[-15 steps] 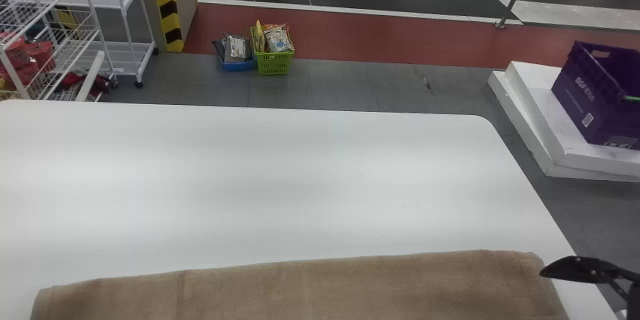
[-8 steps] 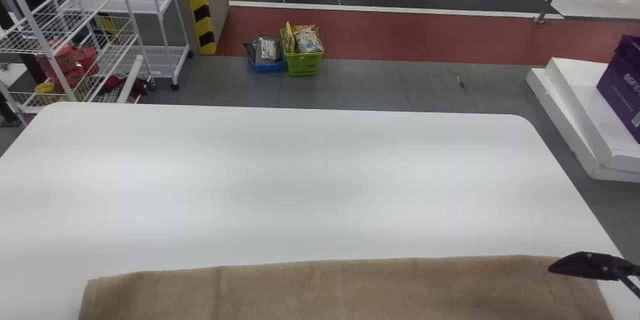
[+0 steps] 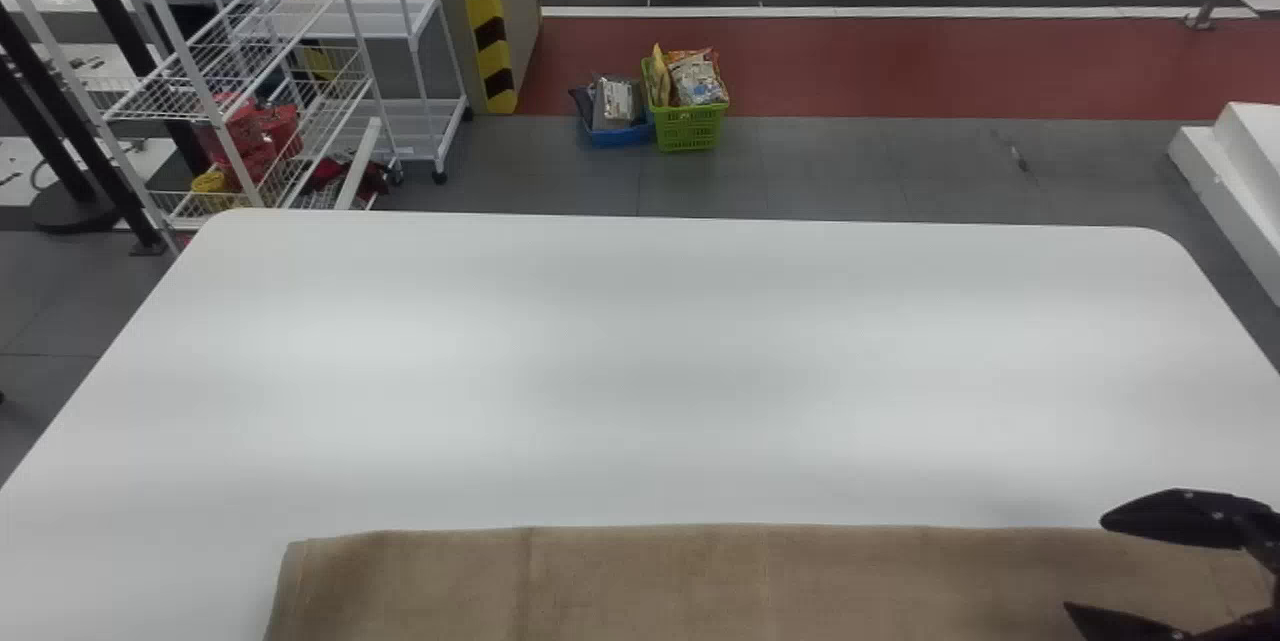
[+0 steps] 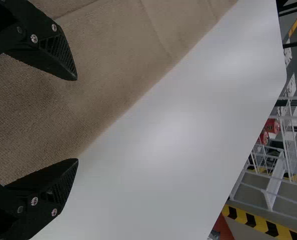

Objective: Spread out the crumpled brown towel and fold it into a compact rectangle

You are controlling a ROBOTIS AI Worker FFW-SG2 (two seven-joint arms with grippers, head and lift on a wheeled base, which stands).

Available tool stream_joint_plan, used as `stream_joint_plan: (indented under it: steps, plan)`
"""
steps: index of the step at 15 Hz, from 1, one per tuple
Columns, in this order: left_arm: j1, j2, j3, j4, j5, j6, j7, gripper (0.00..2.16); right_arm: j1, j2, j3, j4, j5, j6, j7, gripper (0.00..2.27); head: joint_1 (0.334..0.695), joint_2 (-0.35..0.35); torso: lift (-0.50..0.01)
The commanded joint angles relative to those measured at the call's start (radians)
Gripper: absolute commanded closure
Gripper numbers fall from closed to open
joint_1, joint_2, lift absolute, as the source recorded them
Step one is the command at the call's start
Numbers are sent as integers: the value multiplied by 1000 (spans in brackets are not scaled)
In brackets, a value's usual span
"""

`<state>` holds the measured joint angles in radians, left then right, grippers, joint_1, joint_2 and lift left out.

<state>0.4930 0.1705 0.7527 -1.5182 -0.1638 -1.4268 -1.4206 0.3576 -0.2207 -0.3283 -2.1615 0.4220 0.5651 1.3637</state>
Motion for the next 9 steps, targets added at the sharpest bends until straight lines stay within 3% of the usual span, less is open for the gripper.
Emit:
stream_joint_plan:
  steps: [1,5,9]
  plan:
    - [1,1,-10,0,-25,3,3,518,-32,11,52,-46,-19,217,3,292,695,91,-127]
    - [-2,1,-29,1,-34,3,9,518,-46,12,152,-178,6,407,3,289,695,147,-127]
    - [-4,4,-30,0,-37,3,9,518,-37,-45,305,-254,198,422,3,289,695,214,-127]
